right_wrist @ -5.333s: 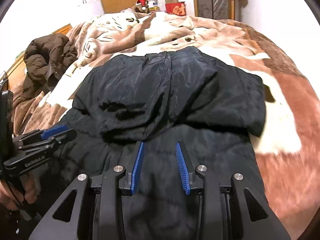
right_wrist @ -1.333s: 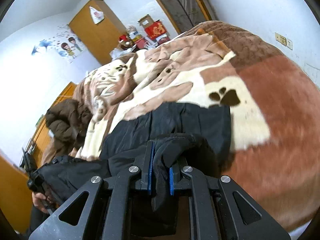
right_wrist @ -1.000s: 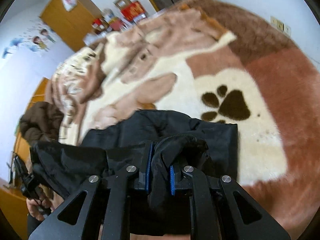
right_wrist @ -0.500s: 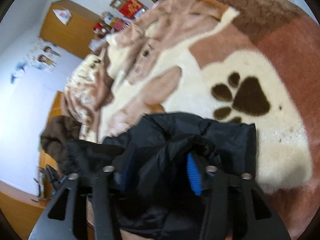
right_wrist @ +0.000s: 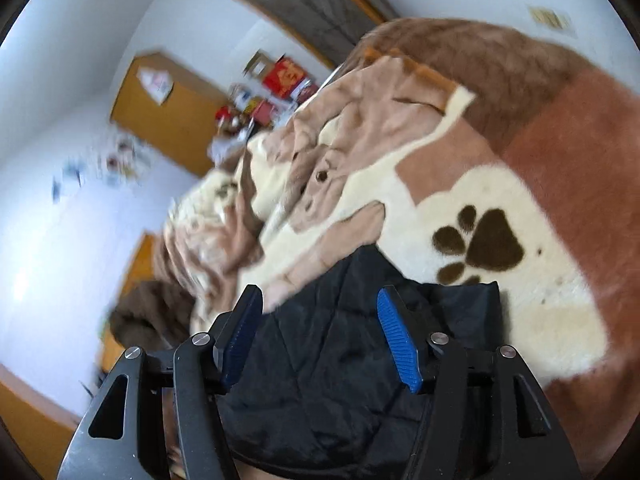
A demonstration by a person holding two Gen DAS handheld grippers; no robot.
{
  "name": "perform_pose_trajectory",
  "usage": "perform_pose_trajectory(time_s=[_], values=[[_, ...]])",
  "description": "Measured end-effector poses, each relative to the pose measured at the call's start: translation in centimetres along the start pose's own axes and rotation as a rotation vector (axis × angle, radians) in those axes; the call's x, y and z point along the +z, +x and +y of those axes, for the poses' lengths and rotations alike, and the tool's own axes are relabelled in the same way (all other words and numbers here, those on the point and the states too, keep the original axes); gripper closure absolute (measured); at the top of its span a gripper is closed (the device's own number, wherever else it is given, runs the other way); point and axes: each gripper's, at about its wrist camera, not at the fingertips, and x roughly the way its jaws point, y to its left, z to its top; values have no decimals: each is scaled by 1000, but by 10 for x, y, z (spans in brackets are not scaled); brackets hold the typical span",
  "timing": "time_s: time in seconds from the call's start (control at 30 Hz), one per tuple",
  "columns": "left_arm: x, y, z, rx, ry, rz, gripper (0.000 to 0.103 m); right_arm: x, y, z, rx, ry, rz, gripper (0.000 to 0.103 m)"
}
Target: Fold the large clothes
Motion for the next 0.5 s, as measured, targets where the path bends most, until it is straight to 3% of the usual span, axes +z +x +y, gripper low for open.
perform_pose_trajectory(time_s=[0.17, 0.23, 0.4, 0.5], values=[[-38, 45, -16, 28, 93, 112, 22, -50, 55, 20, -120, -229, 124, 42], [-47, 65, -14, 100, 130, 138, 22, -60, 80, 12, -197, -271, 159, 43], [-37, 68, -16, 113, 130, 144, 23, -51, 93, 7, -318, -314, 138, 43], [-27, 61, -34, 81, 186, 93, 22, -44, 81, 25, -298, -371, 83, 43]])
